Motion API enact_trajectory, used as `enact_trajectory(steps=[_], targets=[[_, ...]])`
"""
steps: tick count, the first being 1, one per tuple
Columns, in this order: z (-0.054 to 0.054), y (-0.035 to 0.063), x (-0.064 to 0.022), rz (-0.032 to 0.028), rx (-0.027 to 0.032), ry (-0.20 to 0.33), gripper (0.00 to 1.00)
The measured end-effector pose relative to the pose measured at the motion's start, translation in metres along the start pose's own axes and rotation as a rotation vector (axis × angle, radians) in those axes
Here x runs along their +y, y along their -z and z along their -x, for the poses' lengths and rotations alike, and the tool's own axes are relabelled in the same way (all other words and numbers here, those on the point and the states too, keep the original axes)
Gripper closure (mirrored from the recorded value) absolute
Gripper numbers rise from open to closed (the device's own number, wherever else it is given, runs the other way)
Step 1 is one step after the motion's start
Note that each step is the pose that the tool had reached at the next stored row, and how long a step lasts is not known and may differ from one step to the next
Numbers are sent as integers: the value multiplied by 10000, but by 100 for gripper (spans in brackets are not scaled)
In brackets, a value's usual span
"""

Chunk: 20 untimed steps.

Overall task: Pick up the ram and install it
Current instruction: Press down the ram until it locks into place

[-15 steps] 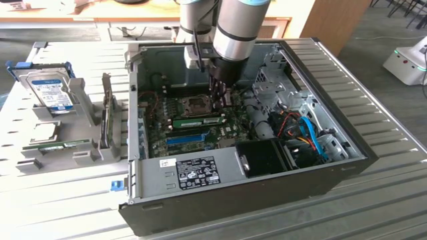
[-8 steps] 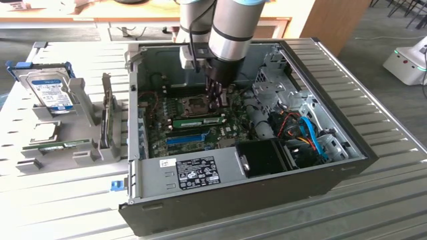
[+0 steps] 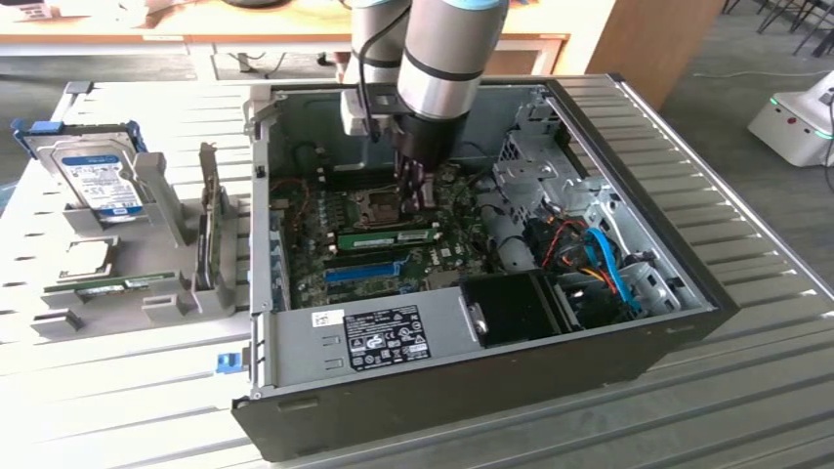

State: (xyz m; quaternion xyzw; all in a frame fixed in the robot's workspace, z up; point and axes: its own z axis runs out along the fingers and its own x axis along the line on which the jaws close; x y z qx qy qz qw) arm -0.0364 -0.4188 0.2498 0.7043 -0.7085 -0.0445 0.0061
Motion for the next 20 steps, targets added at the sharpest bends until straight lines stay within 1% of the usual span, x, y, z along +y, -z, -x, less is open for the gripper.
enact_trajectory(steps=[20], targets=[[-2,-17,222,-4,-4,-67,89]])
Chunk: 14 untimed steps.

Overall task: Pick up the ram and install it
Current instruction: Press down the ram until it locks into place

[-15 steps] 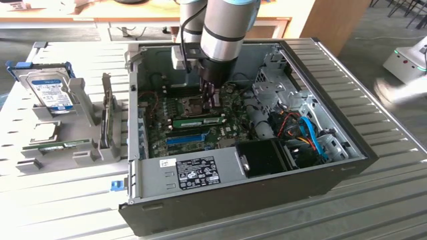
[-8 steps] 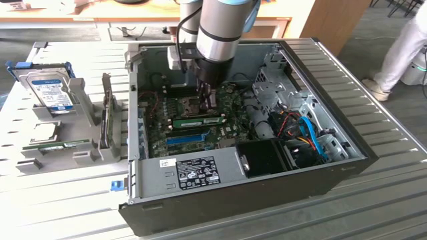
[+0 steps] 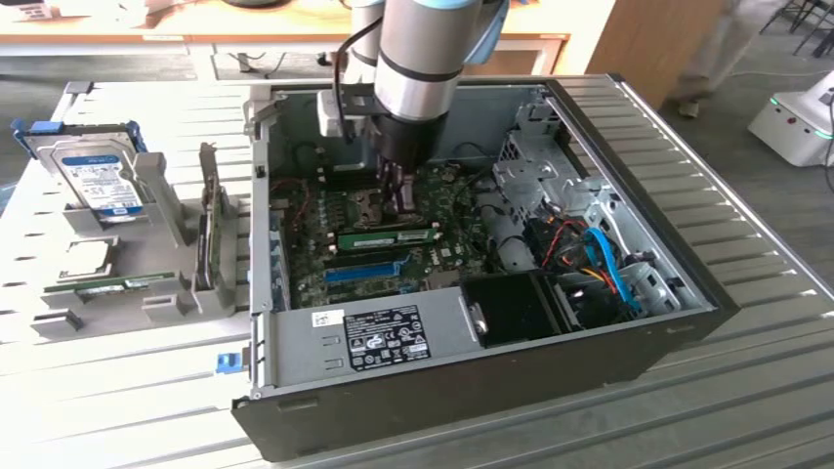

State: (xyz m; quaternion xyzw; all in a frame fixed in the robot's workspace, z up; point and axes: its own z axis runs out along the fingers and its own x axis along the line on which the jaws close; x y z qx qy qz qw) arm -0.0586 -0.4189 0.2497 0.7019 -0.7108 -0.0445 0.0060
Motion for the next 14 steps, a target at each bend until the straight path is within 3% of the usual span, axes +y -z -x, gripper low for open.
enact_trajectory(steps=[14], targets=[[-2,-15,163,-3,-5,-53,89]])
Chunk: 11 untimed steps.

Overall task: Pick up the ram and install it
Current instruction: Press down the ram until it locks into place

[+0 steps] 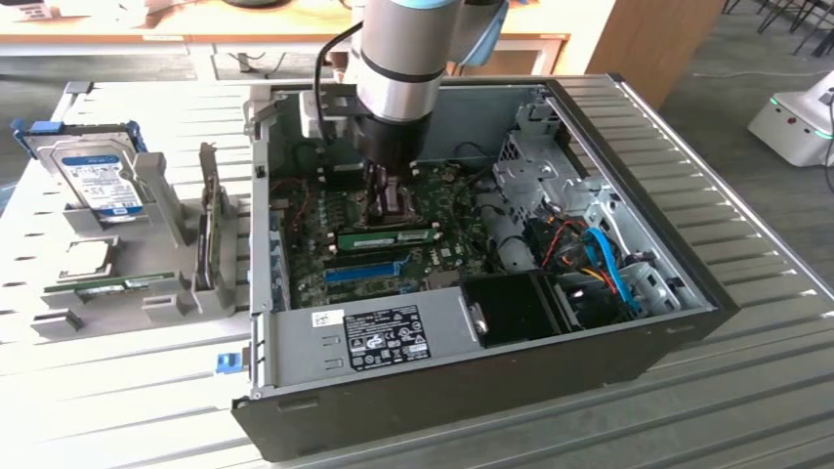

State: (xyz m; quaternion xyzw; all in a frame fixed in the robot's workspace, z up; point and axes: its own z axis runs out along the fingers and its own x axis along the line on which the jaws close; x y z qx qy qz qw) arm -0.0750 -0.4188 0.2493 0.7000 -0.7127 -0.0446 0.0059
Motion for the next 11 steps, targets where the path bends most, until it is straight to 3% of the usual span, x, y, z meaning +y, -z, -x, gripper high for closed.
enact_trajectory(steps=[11], targets=[[-3,-14,132,-2,-3,-45,89]])
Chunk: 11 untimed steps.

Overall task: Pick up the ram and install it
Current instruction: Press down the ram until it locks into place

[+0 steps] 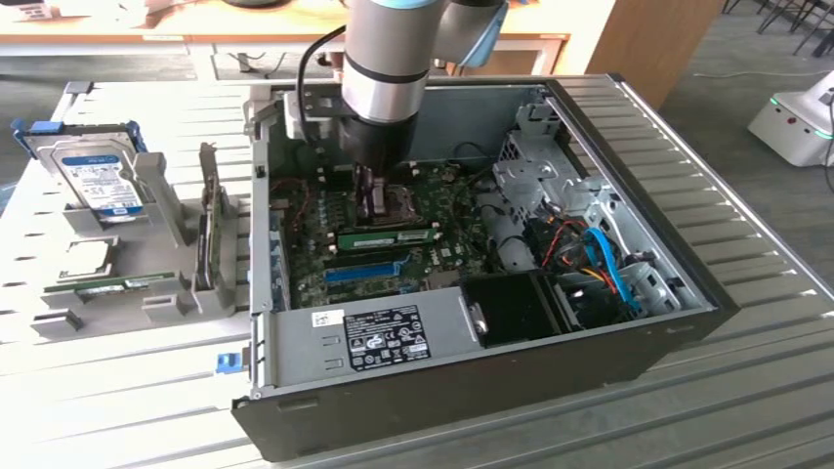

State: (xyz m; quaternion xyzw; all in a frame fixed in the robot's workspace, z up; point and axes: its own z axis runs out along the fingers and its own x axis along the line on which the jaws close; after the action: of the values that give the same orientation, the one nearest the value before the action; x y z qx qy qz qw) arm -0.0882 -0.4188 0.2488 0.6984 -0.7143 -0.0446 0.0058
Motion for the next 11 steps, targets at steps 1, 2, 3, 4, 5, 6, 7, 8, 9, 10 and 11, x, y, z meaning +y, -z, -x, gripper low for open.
enact_trajectory(steps=[1,2,3,4,5,6,7,8,9,10,11], targets=[[0,-1,7,0,0,-3,89],[0,0,8,0,0,-4,89],[0,0,8,0,1,-3,89],[0,-1,8,0,0,-2,89],[0,-1,8,0,0,-2,89],[-1,0,6,0,1,-2,89],[-1,0,0,1,1,-3,89],[-1,1,-5,1,1,-3,89],[-1,1,-9,1,1,-3,89],[0,1,-9,2,0,-4,89],[0,1,-9,2,0,-5,89]])
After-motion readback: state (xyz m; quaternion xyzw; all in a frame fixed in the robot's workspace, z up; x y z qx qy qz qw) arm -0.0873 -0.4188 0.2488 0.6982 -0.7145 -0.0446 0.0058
